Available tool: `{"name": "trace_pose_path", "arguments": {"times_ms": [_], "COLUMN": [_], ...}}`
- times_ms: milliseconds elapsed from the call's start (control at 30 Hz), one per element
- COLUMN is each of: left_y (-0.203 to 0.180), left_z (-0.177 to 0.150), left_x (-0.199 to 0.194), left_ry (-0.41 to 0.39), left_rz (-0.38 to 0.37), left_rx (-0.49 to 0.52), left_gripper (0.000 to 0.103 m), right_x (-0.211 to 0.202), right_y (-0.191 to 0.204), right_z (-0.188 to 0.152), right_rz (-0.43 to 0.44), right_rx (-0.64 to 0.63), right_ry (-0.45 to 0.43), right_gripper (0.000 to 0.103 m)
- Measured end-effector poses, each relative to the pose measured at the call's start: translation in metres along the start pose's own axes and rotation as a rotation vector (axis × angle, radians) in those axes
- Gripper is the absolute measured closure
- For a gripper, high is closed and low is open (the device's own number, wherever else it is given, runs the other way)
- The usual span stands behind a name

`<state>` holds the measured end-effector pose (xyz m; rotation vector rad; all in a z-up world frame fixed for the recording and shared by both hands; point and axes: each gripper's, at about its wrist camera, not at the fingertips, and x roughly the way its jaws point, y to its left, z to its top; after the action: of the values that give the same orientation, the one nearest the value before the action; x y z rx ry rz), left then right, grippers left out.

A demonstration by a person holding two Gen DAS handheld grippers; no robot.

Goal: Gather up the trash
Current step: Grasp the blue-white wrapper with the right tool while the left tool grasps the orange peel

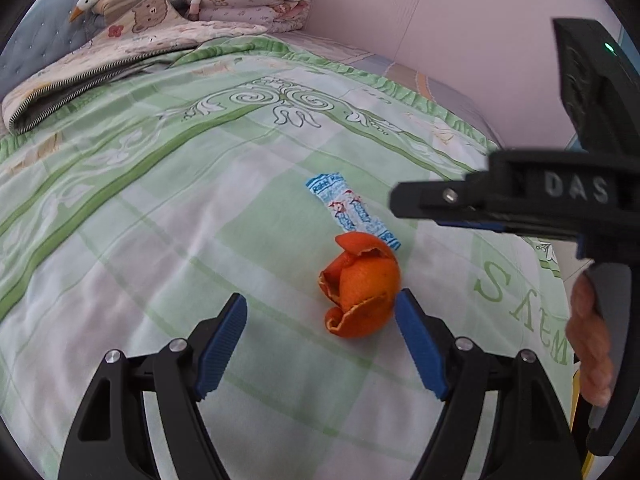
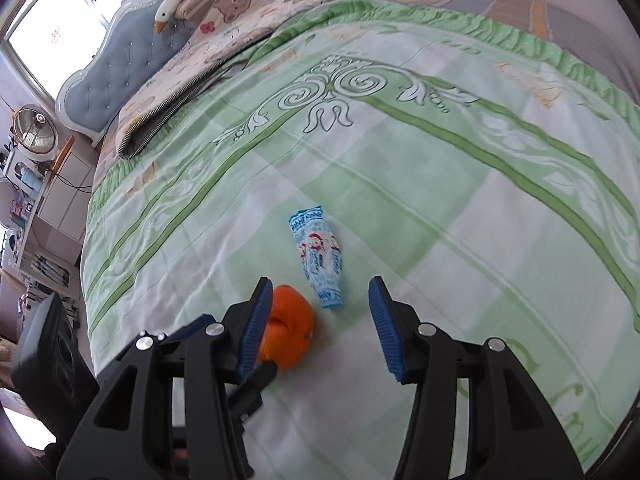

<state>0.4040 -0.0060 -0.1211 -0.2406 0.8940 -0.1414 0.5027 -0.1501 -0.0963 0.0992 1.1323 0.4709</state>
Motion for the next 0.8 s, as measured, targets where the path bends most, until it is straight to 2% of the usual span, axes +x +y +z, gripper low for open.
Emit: {"name": "trace_pose_path", "arguments": {"times_ms": [200, 433, 600, 733, 800], "left_y": [-0.001, -0.003, -0.015, -0.018, -0.017], "left_z": [0.002, 0.005, 0.003, 0.001, 0.001], "left_x": [0.004, 0.006, 0.014, 0.018, 0.017], "left_ry": [-0.003, -0.008, 0.003, 0.007, 0.002], "left_rz": [-0.009, -0.025, -0.034, -0.050, -0.062], "left_rx": [-0.003, 0.003, 0.051, 0.069, 0.060], "left_gripper": [0.030, 0.031, 0.043, 0.065, 0.068], "right_x": [0.032, 0.056, 0.062, 0.064, 0.063], "right_y": [-0.006, -0.012, -0.006, -0.004, -0.005], "right_z": [0.020, 0.034, 0.039, 0.036, 0.035], "right_rz": [0.021, -0.002, -0.035, -0.079, -0.091], "right_rx": [0.033, 0.044, 0.008, -0.020, -0.021], "right_ry": [0.059, 0.084, 0.089, 0.082, 0.071], "right_gripper": [0.055, 0.055, 0.057, 0.069, 0.075]}}
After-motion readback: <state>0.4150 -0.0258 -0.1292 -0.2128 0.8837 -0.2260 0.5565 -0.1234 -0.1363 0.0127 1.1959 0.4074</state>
